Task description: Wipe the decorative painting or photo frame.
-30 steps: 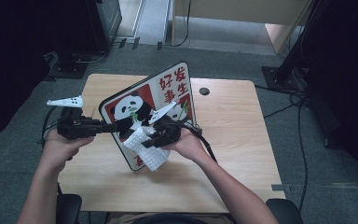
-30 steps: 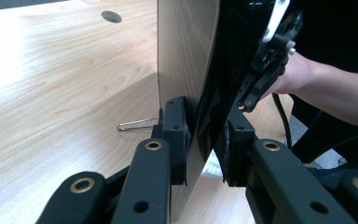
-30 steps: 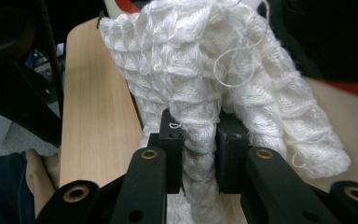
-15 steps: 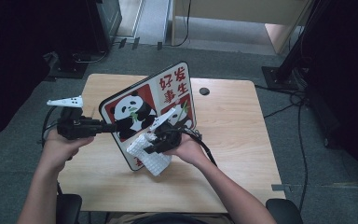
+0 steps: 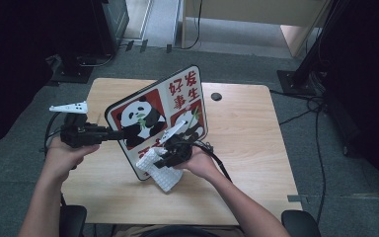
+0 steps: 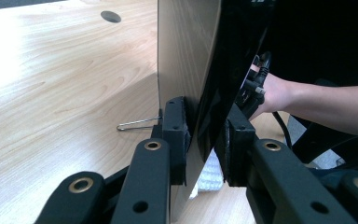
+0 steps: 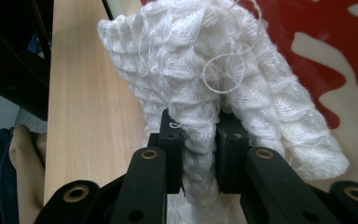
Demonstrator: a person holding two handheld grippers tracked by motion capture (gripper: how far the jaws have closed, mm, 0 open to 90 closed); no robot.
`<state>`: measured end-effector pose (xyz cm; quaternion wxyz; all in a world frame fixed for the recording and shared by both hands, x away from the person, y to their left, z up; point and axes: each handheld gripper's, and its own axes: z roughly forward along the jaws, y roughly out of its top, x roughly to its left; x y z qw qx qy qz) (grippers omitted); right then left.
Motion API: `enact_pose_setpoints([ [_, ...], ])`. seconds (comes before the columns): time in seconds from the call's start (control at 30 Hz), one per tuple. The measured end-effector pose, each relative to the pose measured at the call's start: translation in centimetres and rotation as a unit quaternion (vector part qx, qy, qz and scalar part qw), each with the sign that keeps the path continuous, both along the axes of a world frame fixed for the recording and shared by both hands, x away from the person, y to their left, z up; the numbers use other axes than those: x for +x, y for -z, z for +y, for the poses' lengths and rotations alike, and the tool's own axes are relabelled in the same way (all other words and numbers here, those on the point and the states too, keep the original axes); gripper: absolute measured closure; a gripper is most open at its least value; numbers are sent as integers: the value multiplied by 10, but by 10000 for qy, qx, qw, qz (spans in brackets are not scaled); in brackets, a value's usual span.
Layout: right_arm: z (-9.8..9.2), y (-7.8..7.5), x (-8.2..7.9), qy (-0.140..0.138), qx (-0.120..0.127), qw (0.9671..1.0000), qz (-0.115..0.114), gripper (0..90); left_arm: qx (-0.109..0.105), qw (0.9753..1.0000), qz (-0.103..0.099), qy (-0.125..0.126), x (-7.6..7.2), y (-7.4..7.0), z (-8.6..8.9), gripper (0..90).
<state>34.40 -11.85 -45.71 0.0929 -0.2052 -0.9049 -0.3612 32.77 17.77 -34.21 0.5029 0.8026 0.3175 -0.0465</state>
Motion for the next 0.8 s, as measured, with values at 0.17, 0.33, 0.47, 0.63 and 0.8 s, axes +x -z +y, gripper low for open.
enact_pose_setpoints([
  [0.17, 0, -3, -1, -22, -13, 10000, 14, 767, -16, 10000, 15, 17, 0, 0, 0, 749],
  [0.33, -1, -7, -2, 25, 33, 9999, 91, 771, -19, 10000, 6, 17, 1, 1, 0, 746],
  [0.47, -2, -16, -3, 51, 103, 9998, 146, 772, 14, 10000, 17, -13, 1, 1, 1, 698],
  [0.63, -2, -31, -4, 44, 182, 9998, 63, 772, 30, 10000, 4, 3, 0, 0, 2, 668],
  [0.8, -2, -45, -1, 76, 243, 9997, -7, 771, 58, 10000, 19, -18, -1, -2, 5, 668],
])
